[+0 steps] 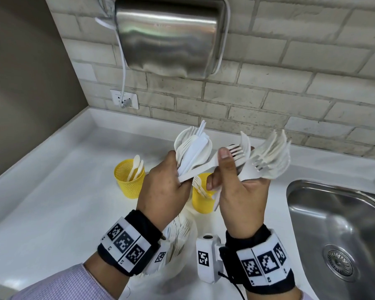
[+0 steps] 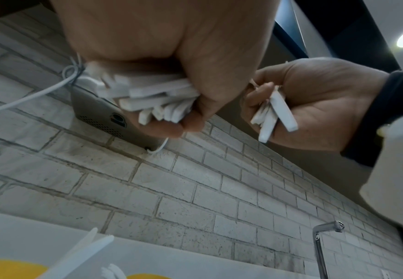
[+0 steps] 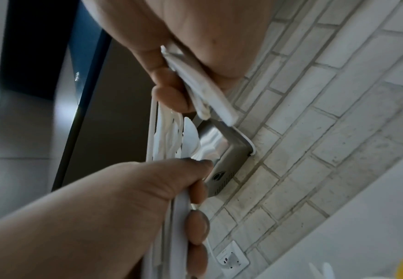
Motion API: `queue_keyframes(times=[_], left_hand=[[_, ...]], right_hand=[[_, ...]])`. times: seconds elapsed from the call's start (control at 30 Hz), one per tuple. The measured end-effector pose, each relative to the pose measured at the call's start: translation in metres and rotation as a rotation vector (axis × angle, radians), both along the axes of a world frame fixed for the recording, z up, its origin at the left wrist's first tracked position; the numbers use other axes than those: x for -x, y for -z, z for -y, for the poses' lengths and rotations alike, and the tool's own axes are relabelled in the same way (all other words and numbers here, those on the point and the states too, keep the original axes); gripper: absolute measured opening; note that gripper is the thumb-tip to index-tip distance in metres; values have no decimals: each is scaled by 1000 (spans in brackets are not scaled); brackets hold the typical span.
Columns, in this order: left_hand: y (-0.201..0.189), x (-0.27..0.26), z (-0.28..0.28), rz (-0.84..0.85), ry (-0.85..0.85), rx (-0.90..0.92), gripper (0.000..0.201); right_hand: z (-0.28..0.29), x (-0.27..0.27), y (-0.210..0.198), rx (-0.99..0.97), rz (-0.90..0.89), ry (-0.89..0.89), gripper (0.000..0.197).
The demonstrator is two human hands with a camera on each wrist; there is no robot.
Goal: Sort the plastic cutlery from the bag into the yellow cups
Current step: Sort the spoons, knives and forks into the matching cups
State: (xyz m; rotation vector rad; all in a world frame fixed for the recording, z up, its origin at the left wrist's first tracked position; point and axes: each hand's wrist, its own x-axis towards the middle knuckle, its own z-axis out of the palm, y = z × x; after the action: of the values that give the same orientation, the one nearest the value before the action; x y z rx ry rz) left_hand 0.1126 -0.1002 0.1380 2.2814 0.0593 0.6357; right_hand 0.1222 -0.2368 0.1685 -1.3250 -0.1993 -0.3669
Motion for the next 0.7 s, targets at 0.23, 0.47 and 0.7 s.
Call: queue_keyframes(times=[0.23, 0.47, 0.7], left_hand=[[3, -1, -3, 17, -39, 10, 31], [-4, 1, 0, -151, 253, 566, 13], [-5, 1, -5, -192, 450, 907, 22]], right_hand=[[13, -14, -15, -458, -96, -3, 25], [36, -31, -24, -741, -275, -25, 11], [42, -42, -19, -609, -221, -9, 18]])
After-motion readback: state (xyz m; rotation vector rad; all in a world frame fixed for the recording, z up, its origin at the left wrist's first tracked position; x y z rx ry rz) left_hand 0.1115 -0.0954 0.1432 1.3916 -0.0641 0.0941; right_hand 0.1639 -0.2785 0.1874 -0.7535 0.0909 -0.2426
